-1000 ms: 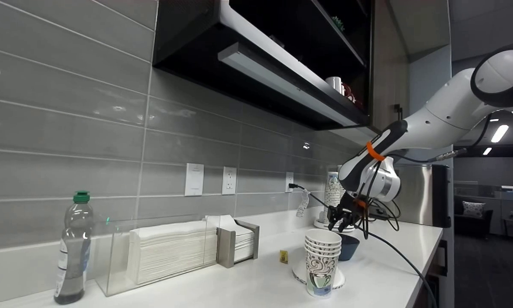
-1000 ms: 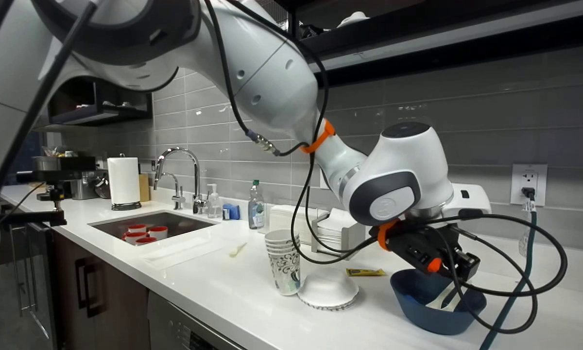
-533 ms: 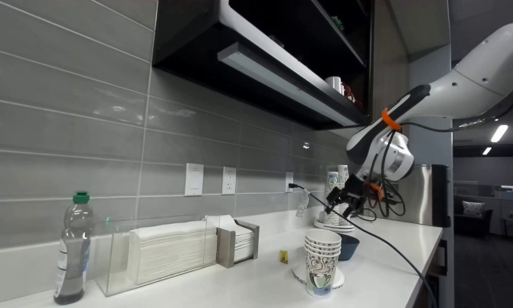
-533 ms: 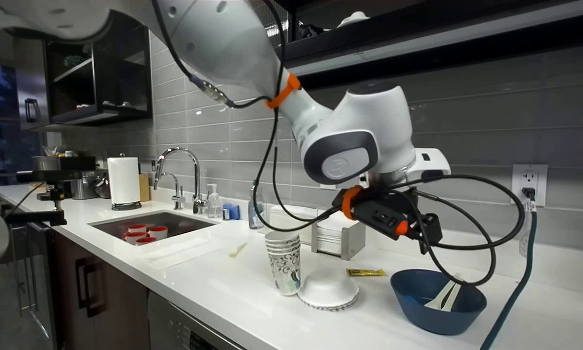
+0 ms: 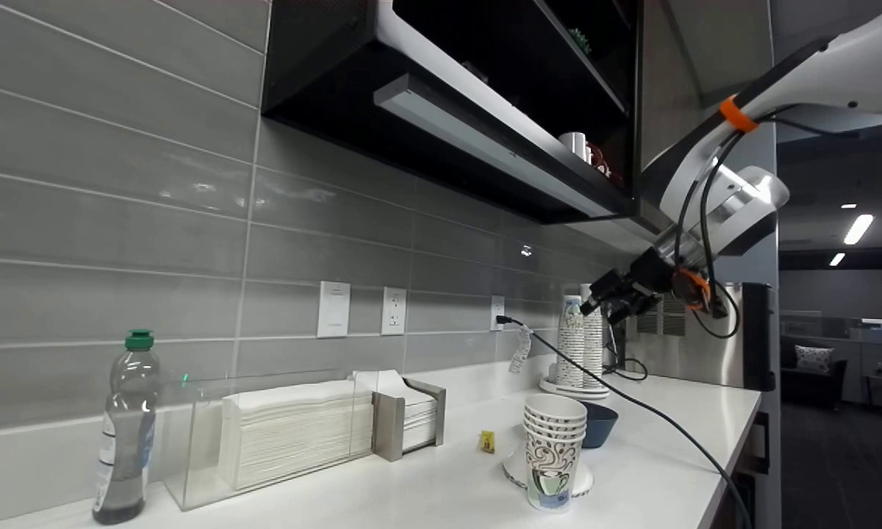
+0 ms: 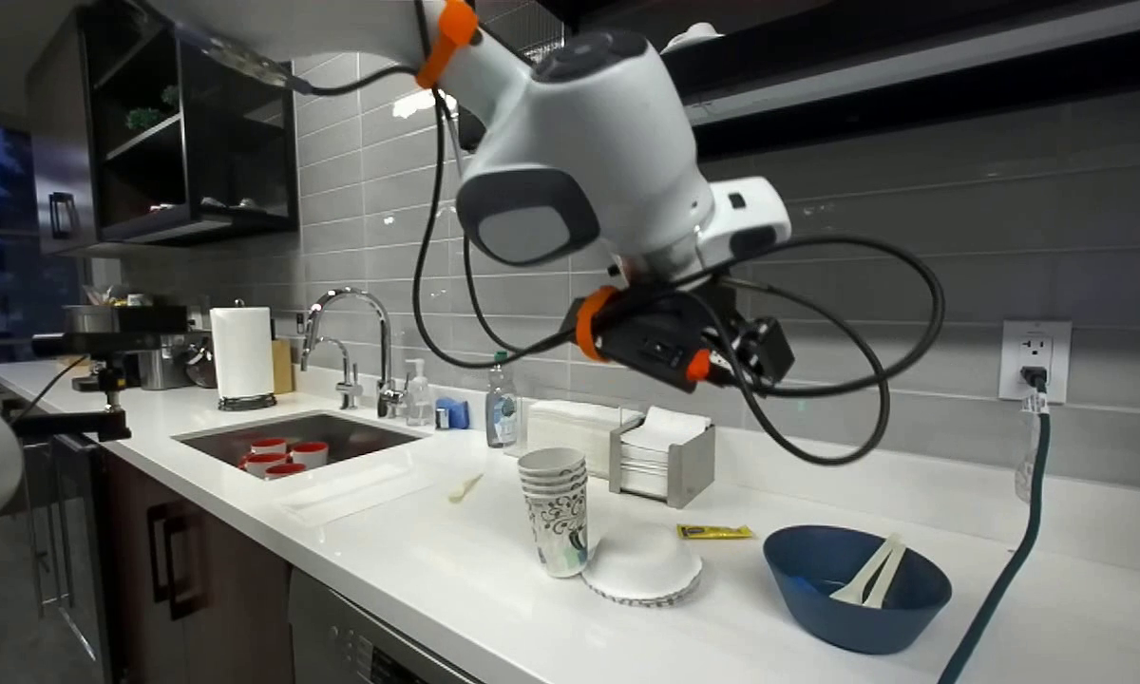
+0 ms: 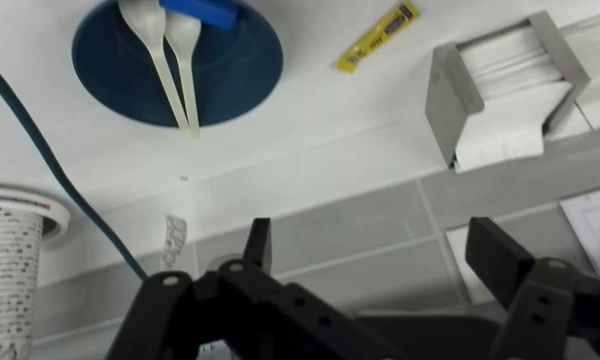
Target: Pick up the white spoon and put it into the blue bowl
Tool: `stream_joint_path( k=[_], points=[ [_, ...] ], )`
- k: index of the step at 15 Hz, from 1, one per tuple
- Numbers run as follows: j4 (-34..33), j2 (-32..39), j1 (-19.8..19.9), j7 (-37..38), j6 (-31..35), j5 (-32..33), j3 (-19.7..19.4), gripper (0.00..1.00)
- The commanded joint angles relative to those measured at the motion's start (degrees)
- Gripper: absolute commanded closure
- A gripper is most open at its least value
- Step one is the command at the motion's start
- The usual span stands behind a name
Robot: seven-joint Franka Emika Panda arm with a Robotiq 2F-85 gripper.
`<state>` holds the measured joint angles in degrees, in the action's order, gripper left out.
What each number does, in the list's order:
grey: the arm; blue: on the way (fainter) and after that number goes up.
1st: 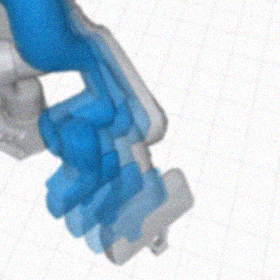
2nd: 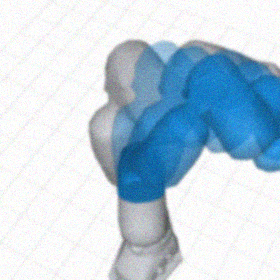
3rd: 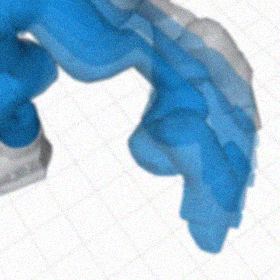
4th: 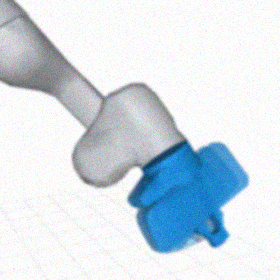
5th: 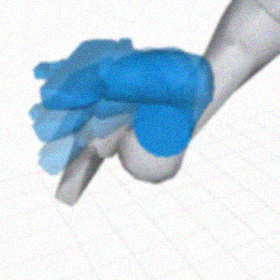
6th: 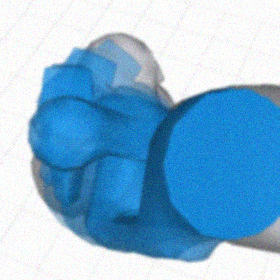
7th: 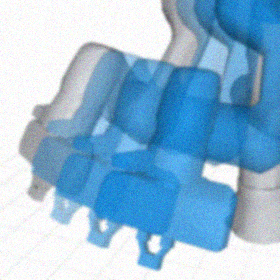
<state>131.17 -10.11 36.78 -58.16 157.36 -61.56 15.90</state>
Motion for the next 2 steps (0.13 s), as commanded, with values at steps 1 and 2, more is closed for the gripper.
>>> stream_joint_path(
  k=[1, 2],
  points=[
    [1.1, -3.0, -1.9, -2.9, 0.0, -4.1, -1.7, 0.00],
    [2.4, -6.0, -3.6, -5.2, -0.1, -7.1, -3.4, 0.00]
  ],
)
